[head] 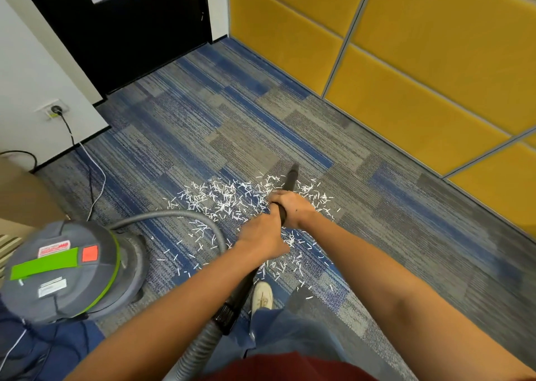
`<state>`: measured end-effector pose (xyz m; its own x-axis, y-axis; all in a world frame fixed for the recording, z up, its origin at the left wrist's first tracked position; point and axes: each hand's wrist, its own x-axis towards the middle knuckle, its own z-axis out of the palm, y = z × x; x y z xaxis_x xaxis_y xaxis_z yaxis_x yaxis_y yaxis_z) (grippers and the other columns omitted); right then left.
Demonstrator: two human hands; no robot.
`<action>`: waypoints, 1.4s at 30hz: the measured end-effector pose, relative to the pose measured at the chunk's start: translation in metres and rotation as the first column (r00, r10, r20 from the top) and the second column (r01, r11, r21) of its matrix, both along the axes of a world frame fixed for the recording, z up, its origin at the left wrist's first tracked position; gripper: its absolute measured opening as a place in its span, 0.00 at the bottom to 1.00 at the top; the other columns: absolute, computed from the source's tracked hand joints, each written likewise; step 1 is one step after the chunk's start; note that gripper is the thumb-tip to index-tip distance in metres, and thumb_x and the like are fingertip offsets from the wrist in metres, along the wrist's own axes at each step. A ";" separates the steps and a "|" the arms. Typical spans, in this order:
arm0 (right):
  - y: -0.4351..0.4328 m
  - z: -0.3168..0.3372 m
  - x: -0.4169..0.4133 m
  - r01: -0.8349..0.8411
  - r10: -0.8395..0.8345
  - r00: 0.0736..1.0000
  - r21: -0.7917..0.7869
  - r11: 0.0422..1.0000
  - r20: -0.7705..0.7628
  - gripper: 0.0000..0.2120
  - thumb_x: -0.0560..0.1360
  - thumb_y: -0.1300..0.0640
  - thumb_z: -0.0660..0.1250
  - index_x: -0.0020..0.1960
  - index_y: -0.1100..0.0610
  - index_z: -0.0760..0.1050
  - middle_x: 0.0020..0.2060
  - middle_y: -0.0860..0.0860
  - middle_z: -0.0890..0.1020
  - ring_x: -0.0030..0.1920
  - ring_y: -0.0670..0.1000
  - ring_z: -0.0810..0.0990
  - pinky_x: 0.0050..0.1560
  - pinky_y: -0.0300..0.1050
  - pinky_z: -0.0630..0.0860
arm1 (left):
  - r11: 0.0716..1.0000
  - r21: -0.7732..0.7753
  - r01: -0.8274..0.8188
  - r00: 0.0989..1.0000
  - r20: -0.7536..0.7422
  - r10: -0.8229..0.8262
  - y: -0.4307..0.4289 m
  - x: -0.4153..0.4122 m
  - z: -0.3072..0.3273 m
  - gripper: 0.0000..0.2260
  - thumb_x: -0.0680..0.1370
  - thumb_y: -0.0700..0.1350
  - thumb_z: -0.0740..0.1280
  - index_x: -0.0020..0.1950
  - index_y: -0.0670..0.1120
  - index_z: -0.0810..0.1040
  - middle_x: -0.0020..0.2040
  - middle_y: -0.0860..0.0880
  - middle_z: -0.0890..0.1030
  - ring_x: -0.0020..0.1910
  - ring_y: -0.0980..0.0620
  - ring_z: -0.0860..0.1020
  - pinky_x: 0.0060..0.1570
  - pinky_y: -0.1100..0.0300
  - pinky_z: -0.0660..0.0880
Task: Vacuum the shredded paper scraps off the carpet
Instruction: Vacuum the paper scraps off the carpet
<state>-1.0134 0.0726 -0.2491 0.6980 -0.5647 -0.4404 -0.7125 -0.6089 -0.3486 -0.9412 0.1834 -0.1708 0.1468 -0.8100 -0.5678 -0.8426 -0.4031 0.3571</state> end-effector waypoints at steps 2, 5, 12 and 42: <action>0.000 0.001 -0.010 -0.001 0.001 1.000 -0.023 1.000 -0.004 0.16 0.70 0.60 0.69 0.58 0.52 0.75 0.56 0.50 0.77 0.57 0.53 0.76 0.61 0.50 0.74 | 1.000 0.021 0.019 1.000 0.009 -0.020 -0.001 -0.007 0.003 0.31 0.73 0.44 0.71 0.70 0.43 0.57 0.47 0.48 0.72 0.44 0.48 0.74 0.43 0.57 0.76; 0.001 0.001 -0.027 -0.009 0.006 0.999 -0.070 0.997 -0.043 0.16 0.71 0.54 0.68 0.58 0.51 0.75 0.56 0.49 0.77 0.57 0.52 0.77 0.58 0.48 0.75 | 0.997 0.034 0.062 0.998 0.004 -0.062 -0.001 -0.018 0.005 0.28 0.75 0.38 0.67 0.70 0.43 0.57 0.47 0.46 0.71 0.43 0.47 0.74 0.41 0.58 0.73; 0.000 0.004 -0.058 -0.051 0.042 0.995 -0.102 0.993 -0.090 0.19 0.69 0.50 0.68 0.59 0.48 0.73 0.53 0.49 0.74 0.50 0.53 0.73 0.57 0.52 0.75 | 0.987 0.051 0.155 0.988 -0.019 -0.154 0.003 -0.039 0.012 0.26 0.75 0.34 0.64 0.70 0.41 0.57 0.54 0.43 0.75 0.43 0.47 0.72 0.41 0.58 0.72; 0.043 -0.001 -0.033 0.017 -0.021 0.997 -0.048 0.999 -0.070 0.08 0.72 0.57 0.66 0.51 0.54 0.72 0.44 0.50 0.78 0.46 0.53 0.79 0.49 0.50 0.79 | 0.984 0.110 0.136 0.991 -0.024 -0.135 0.049 -0.010 0.020 0.26 0.75 0.34 0.65 0.68 0.44 0.58 0.46 0.47 0.71 0.43 0.48 0.75 0.42 0.56 0.76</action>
